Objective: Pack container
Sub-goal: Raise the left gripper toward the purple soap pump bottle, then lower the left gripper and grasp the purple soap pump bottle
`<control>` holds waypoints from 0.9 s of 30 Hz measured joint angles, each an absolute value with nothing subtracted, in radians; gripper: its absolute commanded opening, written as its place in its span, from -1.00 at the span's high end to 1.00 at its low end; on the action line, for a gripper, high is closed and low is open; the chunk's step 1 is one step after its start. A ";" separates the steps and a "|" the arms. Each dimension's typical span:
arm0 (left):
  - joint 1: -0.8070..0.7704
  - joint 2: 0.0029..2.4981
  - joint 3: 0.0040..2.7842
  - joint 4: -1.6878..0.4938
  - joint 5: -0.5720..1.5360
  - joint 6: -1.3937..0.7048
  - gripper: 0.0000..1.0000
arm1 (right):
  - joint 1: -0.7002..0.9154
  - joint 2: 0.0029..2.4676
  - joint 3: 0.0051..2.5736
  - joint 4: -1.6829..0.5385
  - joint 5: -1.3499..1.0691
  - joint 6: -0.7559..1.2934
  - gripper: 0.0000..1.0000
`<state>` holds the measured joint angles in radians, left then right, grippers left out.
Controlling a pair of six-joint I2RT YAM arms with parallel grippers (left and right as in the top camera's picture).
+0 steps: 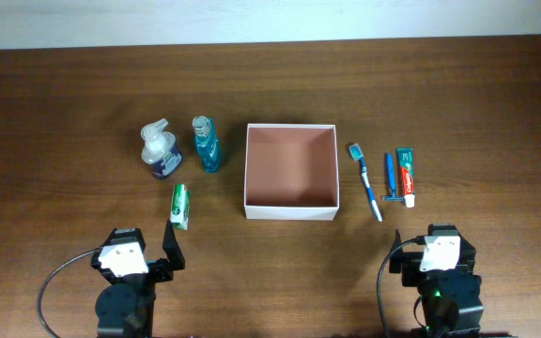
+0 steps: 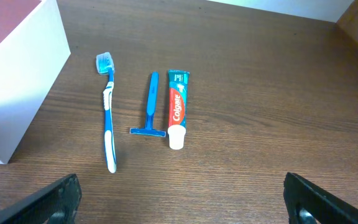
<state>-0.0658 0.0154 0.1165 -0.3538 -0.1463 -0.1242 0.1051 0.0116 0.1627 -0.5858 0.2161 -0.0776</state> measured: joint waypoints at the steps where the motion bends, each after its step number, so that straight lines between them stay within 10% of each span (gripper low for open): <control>1: -0.066 0.015 0.117 -0.354 -0.146 -0.124 -0.99 | 0.105 0.012 0.163 -0.586 0.216 -0.078 -0.98; 14: -0.066 0.133 0.224 -0.344 -0.047 -0.125 -0.99 | 0.105 0.012 0.163 -0.585 0.216 -0.078 -0.97; 27: -0.066 1.179 1.211 -0.719 -0.041 -0.089 -0.99 | 0.104 0.011 0.162 -0.585 0.216 -0.078 -0.98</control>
